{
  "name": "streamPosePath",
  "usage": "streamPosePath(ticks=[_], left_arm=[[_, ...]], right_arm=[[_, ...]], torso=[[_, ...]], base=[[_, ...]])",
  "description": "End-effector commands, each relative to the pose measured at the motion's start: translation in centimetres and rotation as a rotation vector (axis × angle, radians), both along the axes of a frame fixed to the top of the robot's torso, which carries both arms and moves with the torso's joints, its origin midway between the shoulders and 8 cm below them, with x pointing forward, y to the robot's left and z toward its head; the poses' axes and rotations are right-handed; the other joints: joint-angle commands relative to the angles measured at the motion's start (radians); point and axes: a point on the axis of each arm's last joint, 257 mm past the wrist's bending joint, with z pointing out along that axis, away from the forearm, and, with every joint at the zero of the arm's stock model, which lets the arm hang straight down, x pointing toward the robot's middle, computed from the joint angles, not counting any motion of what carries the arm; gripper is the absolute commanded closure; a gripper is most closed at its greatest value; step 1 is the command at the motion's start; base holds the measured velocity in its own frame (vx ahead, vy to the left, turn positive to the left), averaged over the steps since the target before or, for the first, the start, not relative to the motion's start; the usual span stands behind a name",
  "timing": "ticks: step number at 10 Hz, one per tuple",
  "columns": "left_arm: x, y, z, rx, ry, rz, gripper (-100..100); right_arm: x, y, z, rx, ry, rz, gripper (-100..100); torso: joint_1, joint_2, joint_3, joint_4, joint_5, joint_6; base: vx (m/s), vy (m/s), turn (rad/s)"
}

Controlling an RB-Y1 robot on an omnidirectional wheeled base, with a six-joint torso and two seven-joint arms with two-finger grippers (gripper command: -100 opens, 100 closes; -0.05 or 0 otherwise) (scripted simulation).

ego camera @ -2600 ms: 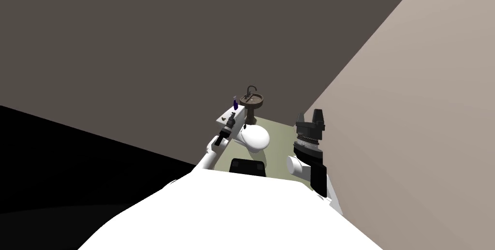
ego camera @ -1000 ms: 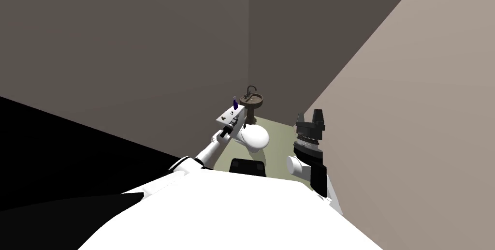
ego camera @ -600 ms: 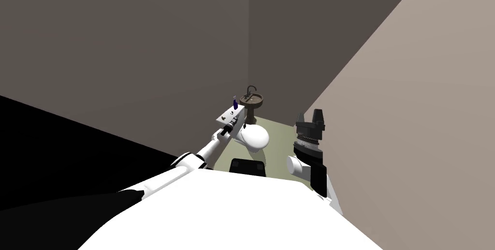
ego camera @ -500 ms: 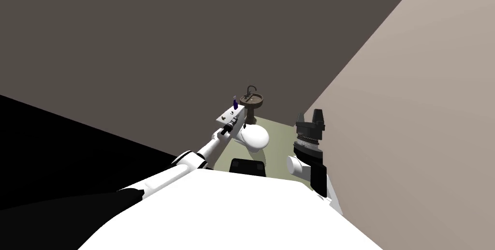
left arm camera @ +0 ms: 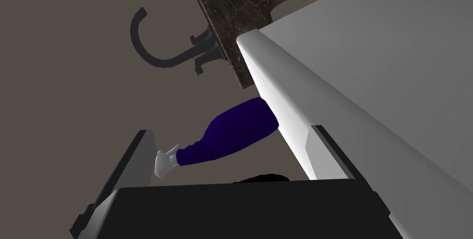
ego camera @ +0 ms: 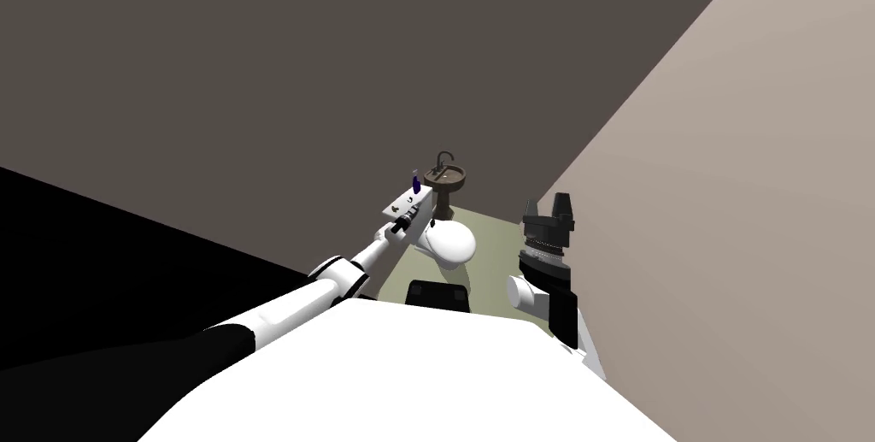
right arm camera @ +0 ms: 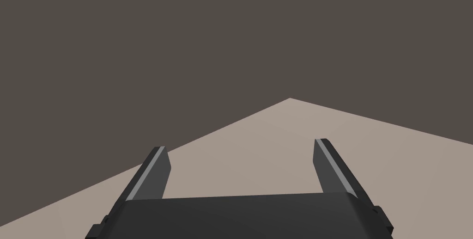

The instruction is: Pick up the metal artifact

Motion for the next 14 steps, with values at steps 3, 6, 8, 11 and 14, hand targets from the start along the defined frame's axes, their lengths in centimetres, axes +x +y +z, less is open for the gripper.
streamPosePath(ticks=[3, 6, 8, 11, 14], left_arm=[[1.6, 2.1, -0.7, 0.068, 0.046, 0.035, -100], [3.2, 4.7, -0.5, 0.133, 0.082, 0.078, -100], [3.6, 5.5, -0.4, 0.15, 0.09, 0.091, -100], [4.5, 7.5, 0.2, 0.187, 0.105, 0.123, -100], [4.4, 7.5, 0.2, 0.186, 0.105, 0.123, 0]], right_arm=[[0.0, 0.0, 0.0, 0.0, 0.0, 0.0, 0], [0.0, 0.0, 0.0, 0.0, 0.0, 0.0, 0], [0.0, 0.0, 0.0, 0.0, 0.0, 0.0, 0], [0.0, 0.0, 0.0, 0.0, 0.0, 0.0, 0], [0.0, 0.0, 0.0, 0.0, 0.0, 0.0, 0]], torso=[[0.0, 0.0, 0.0, 0.0, 0.0, 0.0], [0.0, -0.001, 0.0, 0.0, 0.0, 0.0], [0.002, -0.003, -0.002, -0.001, 0.0, -0.001], [0.002, -0.004, -0.002, -0.001, 0.0, -0.001], [0.002, -0.002, -0.002, -0.001, 0.0, -0.001]], base=[[0.01, 0.0, 0.007], [0.017, 0.0, 0.005], [0.022, 0.003, 0.008], [0.023, 0.001, -0.001], [0.003, 0.0, 0.0]])
